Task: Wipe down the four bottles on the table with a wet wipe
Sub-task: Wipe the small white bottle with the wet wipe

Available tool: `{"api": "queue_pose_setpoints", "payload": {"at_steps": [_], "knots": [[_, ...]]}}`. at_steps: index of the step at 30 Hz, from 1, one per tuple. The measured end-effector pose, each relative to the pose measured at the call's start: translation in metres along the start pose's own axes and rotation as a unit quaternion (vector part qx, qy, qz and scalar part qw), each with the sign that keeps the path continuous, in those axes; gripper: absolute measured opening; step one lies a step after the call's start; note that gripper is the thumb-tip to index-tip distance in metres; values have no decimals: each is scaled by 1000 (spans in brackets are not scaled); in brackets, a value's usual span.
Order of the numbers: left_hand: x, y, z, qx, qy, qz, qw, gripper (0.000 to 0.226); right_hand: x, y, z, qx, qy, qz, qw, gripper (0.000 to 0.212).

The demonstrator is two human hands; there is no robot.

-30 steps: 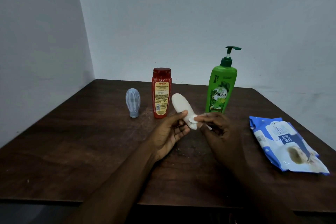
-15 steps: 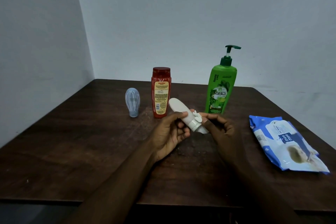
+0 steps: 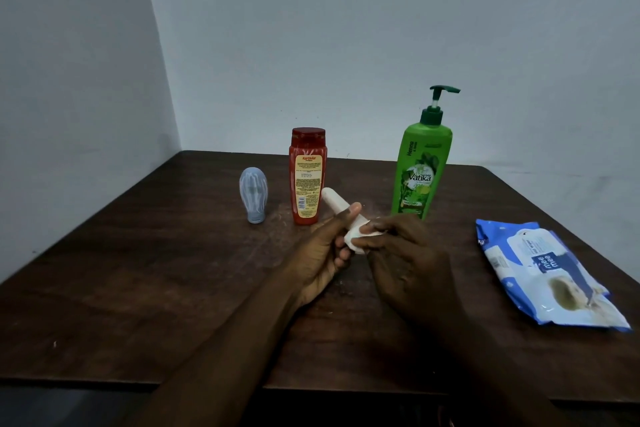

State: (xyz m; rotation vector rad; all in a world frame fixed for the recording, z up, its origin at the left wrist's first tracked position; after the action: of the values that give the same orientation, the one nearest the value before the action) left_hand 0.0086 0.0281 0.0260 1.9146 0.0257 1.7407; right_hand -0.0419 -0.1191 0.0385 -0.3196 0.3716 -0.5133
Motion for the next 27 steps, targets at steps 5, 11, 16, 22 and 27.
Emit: {"api": "queue_pose_setpoints", "payload": {"at_steps": [5, 11, 16, 22, 27], "knots": [[-1, 1, 0, -17, 4, -31, 999, 46, 7, -3, 0, 38, 88, 55, 994, 24], [-1, 1, 0, -5, 7, -47, 999, 47, 24, -3, -3, 100, 336, 284, 893, 19], [0, -1, 1, -4, 3, -119, 993, 45, 22, -1, -2, 140, 367, 372, 841, 25], [1, -1, 0, -2, -29, -177, 984, 38, 11, -8, 3, 143, 220, 177, 948, 30], [2, 2, -2, -2, -35, -186, 982, 41, 8, -4, 0, 116, 159, 56, 979, 30]]}}
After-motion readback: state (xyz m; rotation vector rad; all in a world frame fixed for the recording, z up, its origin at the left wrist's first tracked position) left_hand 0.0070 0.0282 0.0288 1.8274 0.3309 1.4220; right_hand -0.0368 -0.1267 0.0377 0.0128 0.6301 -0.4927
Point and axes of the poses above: each hand's wrist, its own z-axis towards the middle knuckle, its own y-axis out of the palm, x = y × z, the point moved 2 cm from there along z, towards the middle knuckle, and after that the axes turned 6 degrees about z, right-handed, at the moved point
